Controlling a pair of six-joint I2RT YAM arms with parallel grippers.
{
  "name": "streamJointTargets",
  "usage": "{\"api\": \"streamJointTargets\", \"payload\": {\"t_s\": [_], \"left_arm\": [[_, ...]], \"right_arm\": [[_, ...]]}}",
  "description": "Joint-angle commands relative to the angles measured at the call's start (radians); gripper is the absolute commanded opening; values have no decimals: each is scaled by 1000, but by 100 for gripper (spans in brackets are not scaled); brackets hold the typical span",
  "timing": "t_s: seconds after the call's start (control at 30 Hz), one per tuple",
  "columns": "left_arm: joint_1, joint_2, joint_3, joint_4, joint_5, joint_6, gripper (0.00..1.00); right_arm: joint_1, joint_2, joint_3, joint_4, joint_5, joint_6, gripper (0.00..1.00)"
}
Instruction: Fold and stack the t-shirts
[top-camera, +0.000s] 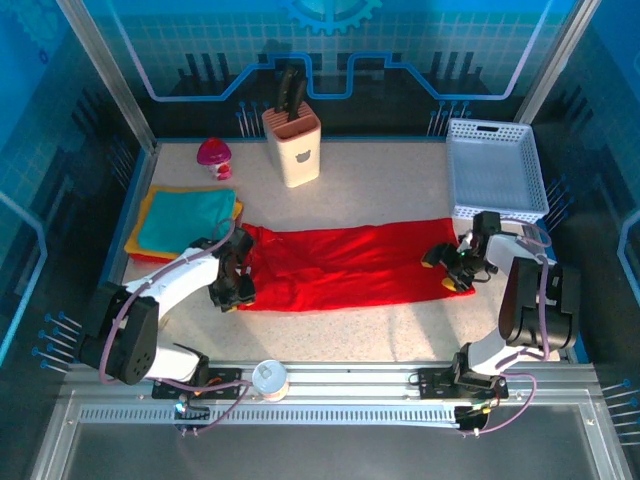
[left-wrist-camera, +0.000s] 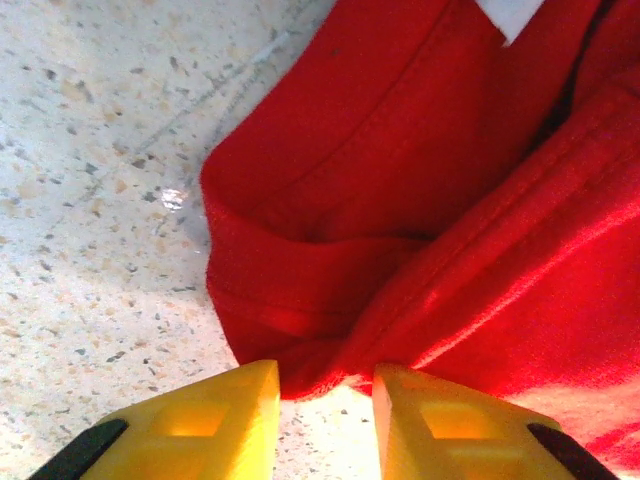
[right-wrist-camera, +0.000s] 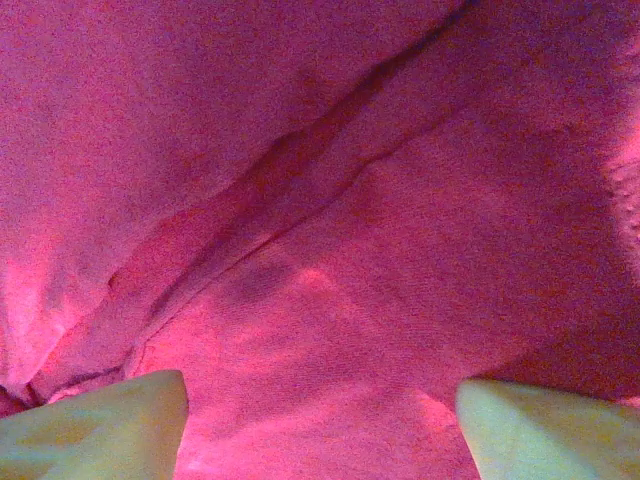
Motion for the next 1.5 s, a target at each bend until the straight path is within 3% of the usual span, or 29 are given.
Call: {"api": "streamJointTargets", "payload": {"t_s": [0.0, 0.3, 0.47, 0.77, 1.03, 1.1, 1.17, 1.3, 1.47], "left_arm": [[-4, -19, -13, 7, 22, -16, 36], [-5, -16, 9, 4, -55, -12, 23], [-4, -3, 3, 6, -57, -12, 0], [-7, -93, 32, -195, -41, -134, 0], [-66, -142, -6, -277, -3, -212, 0], [-77, -138, -16, -287, -2, -221, 4], [-92, -108, -14, -291, 2, -218, 17], [-100, -57, 42, -294, -27, -172, 29], [-80, -29, 210, -228, -13, -38, 30]], "right_arm": [[-43, 50, -46, 18, 83, -27, 74], [-80, 36, -53, 12, 82, -40, 74], [-85, 16, -54, -6, 100, -28, 73], [-140, -113, -79, -81, 189, -5, 71], [-167, -204, -130, -93, 231, 29, 71], [-170, -209, -135, -94, 227, 28, 72], [-170, -215, -142, -93, 222, 27, 72], [-169, -223, -155, -85, 192, 19, 72], [-165, -257, -139, -111, 175, -4, 72]]}}
